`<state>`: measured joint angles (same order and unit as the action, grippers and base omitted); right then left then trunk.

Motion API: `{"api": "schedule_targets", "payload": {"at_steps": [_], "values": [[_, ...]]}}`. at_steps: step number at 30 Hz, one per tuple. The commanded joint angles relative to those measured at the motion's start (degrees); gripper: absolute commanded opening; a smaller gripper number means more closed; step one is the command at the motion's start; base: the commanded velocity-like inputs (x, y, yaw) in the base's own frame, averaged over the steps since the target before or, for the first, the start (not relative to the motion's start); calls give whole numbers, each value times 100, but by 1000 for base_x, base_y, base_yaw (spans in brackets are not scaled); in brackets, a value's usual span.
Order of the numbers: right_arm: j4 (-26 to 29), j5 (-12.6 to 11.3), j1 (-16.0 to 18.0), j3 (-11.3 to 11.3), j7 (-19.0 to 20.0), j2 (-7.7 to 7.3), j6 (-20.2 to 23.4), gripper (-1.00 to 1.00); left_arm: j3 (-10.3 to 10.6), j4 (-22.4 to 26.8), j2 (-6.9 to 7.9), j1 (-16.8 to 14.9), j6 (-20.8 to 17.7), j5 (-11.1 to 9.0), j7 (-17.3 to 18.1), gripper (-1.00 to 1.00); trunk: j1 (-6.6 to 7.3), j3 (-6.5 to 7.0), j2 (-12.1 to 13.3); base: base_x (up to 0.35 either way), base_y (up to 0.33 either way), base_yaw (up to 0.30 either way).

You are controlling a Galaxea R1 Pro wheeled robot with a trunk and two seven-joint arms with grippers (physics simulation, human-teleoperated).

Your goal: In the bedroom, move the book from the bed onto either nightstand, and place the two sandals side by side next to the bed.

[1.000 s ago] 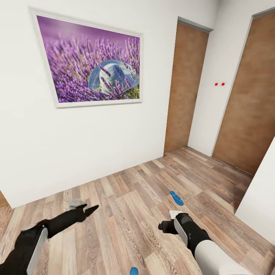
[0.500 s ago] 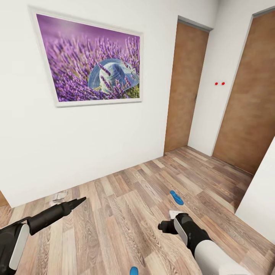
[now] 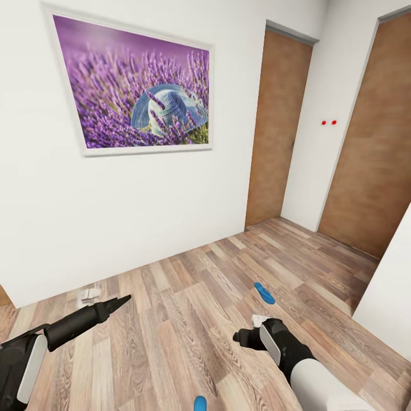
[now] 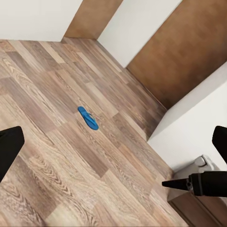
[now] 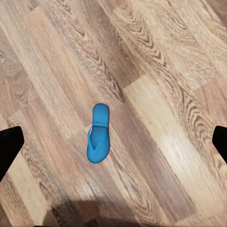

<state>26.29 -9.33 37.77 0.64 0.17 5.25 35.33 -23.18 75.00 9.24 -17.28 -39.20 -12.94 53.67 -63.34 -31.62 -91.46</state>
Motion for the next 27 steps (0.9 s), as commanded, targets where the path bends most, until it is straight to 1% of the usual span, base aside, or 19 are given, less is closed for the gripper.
{"api": "schedule_targets", "payload": {"at_steps": [1, 6, 10, 20, 24, 27], "values": [[8, -21, 2, 7, 1, 1, 26, 100, -3, -1, 0, -4, -37, -25, 6, 100, -22, -24, -45, 0, 0, 0], [11, -18, 2, 7, 1, 0, 22, 100, -1, -3, -7, -4, -35, -25, -4, 100, -132, -114, -245, 0, 0, 0], [27, -23, 2, 7, 35, 1, 8, 100, -2, -3, -49, -4, -30, -25, -5, 100, -220, -186, -406, 0, 0, 0], [29, -31, 2, -2, 62, 2, 1, 100, -3, -3, -87, 1, -13, -16, 3, 100, -220, -186, -406, 0, 0, 0], [34, -33, 2, 1, 63, 2, 0, 100, 1, -3, -91, 1, -14, -20, -6, 100, -308, -258, -566, 0, 0, 0], [34, -34, 2, -1, 63, 6, 0, 100, 2, -3, -144, 1, -10, -17, -36, 100, -374, -312, -686, 0, 0, 0]]}}
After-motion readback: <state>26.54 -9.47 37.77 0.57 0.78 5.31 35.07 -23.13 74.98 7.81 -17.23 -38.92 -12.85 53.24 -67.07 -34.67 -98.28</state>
